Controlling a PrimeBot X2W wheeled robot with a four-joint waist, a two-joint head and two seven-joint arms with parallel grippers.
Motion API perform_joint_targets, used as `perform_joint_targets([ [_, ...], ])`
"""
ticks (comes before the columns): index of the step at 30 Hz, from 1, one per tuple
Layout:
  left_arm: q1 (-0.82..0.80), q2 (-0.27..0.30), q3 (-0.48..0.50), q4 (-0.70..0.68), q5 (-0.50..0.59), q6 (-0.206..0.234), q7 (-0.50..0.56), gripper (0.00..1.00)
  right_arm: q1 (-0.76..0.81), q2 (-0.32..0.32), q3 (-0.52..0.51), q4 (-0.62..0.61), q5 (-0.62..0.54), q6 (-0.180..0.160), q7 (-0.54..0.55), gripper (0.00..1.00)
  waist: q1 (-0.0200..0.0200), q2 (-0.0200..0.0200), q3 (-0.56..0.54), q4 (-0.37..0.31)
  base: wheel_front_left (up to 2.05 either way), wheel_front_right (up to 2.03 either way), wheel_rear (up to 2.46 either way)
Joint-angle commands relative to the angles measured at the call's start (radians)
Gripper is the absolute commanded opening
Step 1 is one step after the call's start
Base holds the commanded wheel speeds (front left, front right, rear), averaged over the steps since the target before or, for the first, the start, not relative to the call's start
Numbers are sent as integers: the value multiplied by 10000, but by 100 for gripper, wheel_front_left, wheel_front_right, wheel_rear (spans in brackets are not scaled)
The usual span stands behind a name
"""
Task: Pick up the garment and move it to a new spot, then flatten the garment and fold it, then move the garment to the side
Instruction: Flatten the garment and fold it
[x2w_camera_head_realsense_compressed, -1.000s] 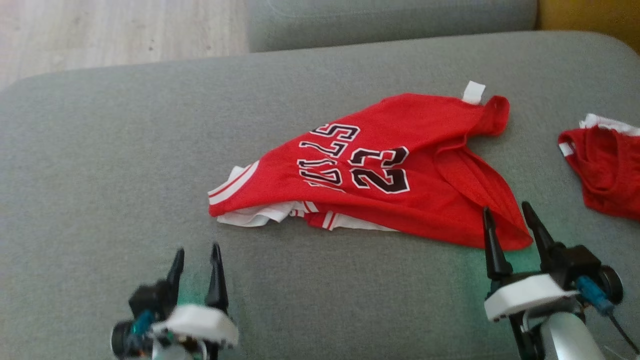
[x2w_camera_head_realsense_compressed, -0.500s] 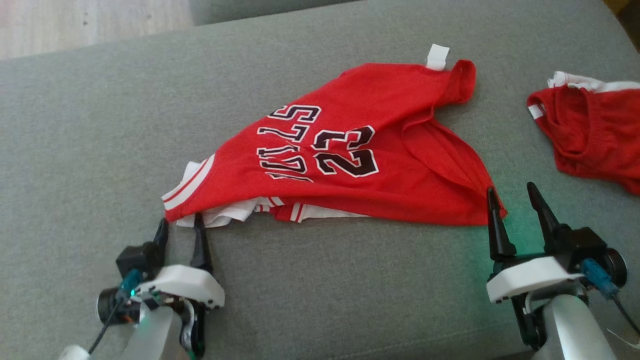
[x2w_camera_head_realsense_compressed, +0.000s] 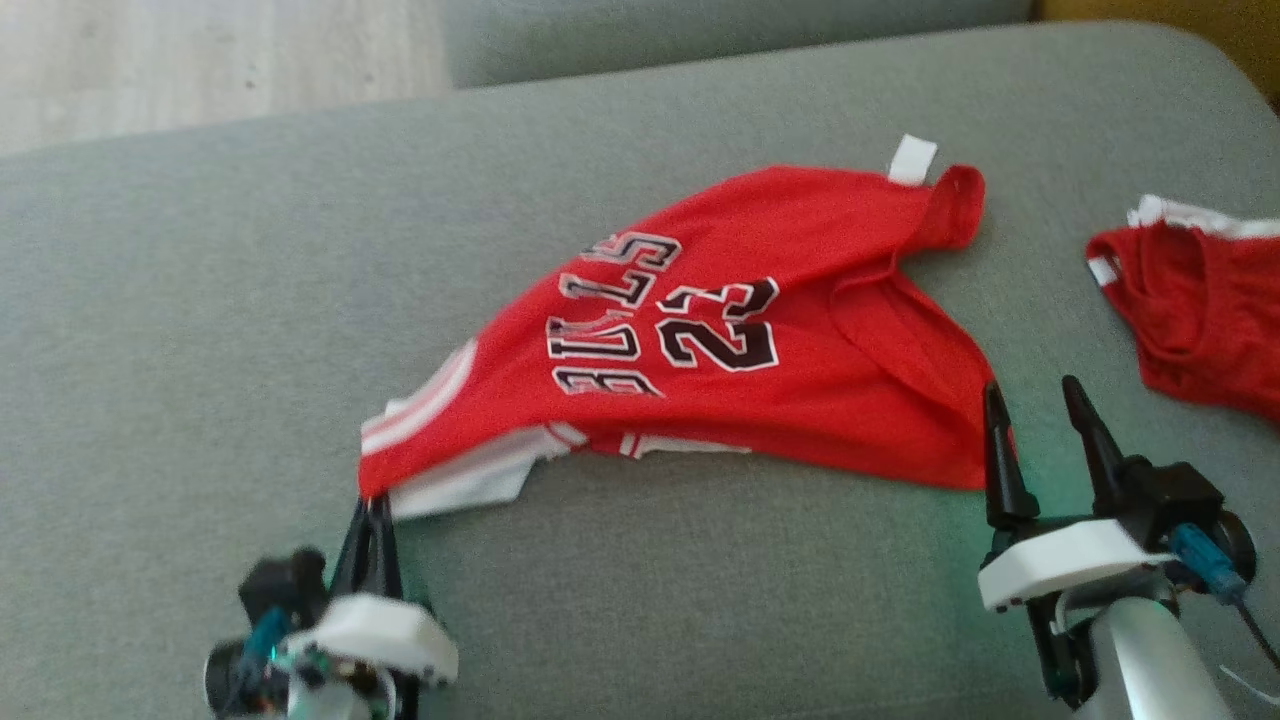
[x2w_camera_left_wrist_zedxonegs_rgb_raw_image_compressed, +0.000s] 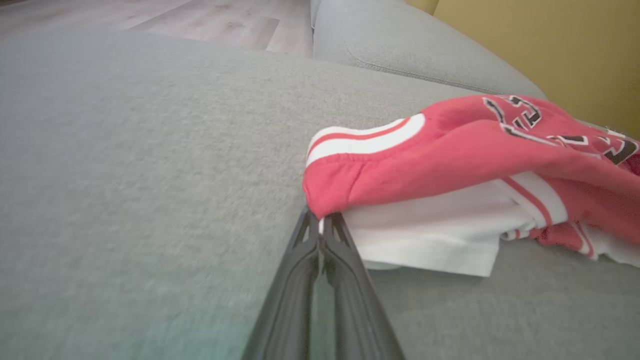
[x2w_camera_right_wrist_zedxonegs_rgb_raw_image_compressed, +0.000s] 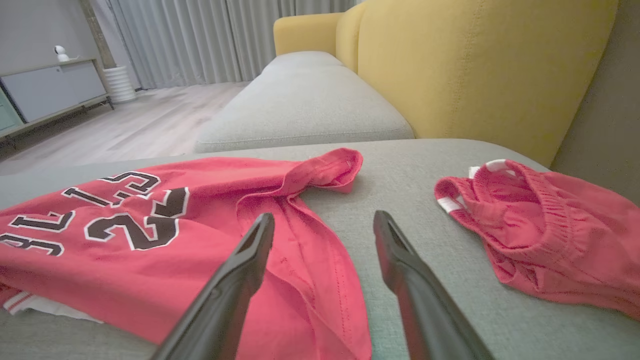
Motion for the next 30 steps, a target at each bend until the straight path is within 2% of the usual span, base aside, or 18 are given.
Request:
perform_joint_targets([
  [1,162,120,338,-415,2,112,-53,0,-80,-47,317,-242,84,-7,-109,100,0,0,-388,318,0,0,0],
  [8,990,120,470,-842,12,204,-53,0,204,-47,508,14,299,-7,-109,100,0,0,-994,503,0,0,0],
  [9,1038,120,458,-877,41,192,-53,9,222,-47,531,33,308,-7,-109,100,0,0,-1018,502,0,0,0],
  [10,1062,120,442,-934,135,196,-53,27,232,-47,547,50,318,-7,-109,100,0,0,-1038,496,0,0,0],
  [11,1082,120,422,-962,206,185,-53,38,242,-47,556,66,318,-7,-109,100,0,0,-1053,489,0,0,0],
  [12,1084,120,407,-958,220,170,-53,35,254,-47,558,80,316,-7,-109,100,0,0,-1059,483,0,0,0],
  [13,1065,120,383,-946,242,141,-53,1,265,-47,555,88,312,-7,-109,100,0,0,-1061,477,0,0,0],
  [14,1038,120,377,-920,272,135,-53,0,279,-47,545,104,302,-7,-109,100,0,0,-1061,468,0,0,0],
  [15,1009,120,387,-889,289,137,-53,13,289,-47,543,121,298,-7,-109,100,0,0,-1057,452,0,0,0],
  [16,972,120,411,-875,329,176,-53,40,295,-47,547,136,295,-7,-109,100,0,0,-1054,432,0,0,0],
  [17,950,120,441,-877,366,220,-53,86,296,-47,549,152,293,-7,-109,100,0,0,-1050,409,0,0,0],
  [18,950,120,441,-877,366,220,-53,86,296,-47,549,152,293,-7,-109,100,0,0,-1050,409,0,0,0],
  [19,940,120,461,-860,403,253,-53,100,294,-47,552,160,294,-7,-109,100,0,0,-1048,382,0,0,0],
  [26,1158,120,759,-1119,924,727,-53,100,325,-47,423,-168,296,-7,-109,100,0,0,-1086,252,0,0,0],
  [30,1429,120,771,-1609,1689,815,-53,100,399,-47,465,-464,346,-7,-109,100,0,0,-1107,253,0,0,0],
])
